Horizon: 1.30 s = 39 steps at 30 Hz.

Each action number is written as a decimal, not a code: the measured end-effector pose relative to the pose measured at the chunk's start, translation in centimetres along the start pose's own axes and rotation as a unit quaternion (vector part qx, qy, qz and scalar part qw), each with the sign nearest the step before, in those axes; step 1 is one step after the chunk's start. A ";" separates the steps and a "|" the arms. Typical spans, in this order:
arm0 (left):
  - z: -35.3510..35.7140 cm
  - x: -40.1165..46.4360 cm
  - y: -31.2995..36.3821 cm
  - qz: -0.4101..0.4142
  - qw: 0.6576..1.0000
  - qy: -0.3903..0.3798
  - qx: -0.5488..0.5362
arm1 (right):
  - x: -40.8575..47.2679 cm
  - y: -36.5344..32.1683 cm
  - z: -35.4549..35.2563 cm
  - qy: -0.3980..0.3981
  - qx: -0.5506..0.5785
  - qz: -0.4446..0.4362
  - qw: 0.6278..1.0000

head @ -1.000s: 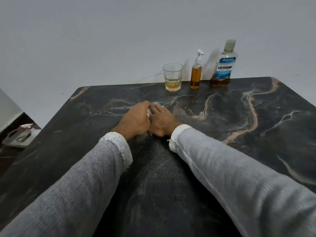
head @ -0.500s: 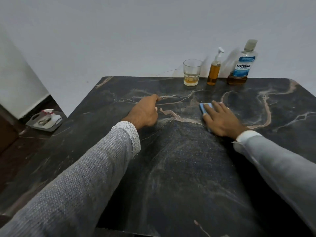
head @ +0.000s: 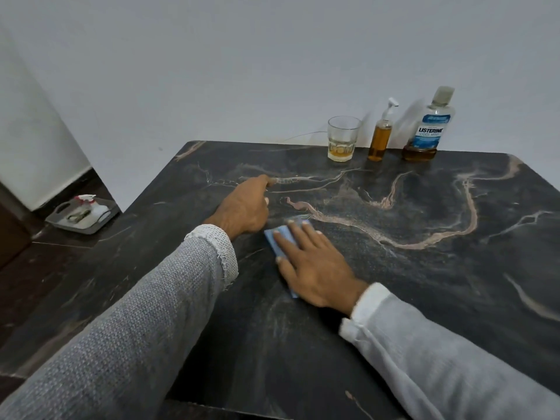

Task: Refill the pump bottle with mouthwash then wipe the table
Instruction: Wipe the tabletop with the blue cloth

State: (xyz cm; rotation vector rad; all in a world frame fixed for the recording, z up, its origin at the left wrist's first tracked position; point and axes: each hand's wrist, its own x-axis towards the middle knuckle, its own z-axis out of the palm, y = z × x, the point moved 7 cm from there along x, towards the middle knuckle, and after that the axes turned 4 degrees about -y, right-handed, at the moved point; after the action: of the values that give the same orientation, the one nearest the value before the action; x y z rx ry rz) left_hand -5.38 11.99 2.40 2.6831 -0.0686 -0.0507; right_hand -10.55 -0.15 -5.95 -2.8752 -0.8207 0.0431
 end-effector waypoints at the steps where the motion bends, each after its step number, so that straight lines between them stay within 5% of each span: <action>1: 0.1 0.0 -0.1 0.000 1.000 -0.002 0.000 | -0.8 1.5 -0.1 -0.005 -0.001 0.018 1.000; 10: 1.6 2.2 -1.7 0.003 1.000 -0.019 -0.025 | 5.7 11.9 -2.6 0.007 0.015 0.206 0.978; 16: 2.7 3.1 -2.9 0.008 1.000 -0.018 -0.001 | 14.9 8.7 -2.2 0.006 0.043 0.197 0.979; 26: 3.2 3.4 -2.1 0.033 0.993 -0.104 0.034 | 11.2 8.5 -1.0 -0.019 0.033 0.140 0.989; 39: 3.1 8.2 -2.3 0.051 0.985 -0.159 0.051 | 20.1 9.5 -1.4 -0.034 0.035 0.173 0.984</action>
State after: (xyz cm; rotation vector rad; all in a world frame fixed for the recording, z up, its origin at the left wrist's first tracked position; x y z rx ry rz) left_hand 2.71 12.24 -1.57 2.7441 -0.3158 -0.4551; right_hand 11.57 2.24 -5.74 -2.9243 -0.3117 0.2050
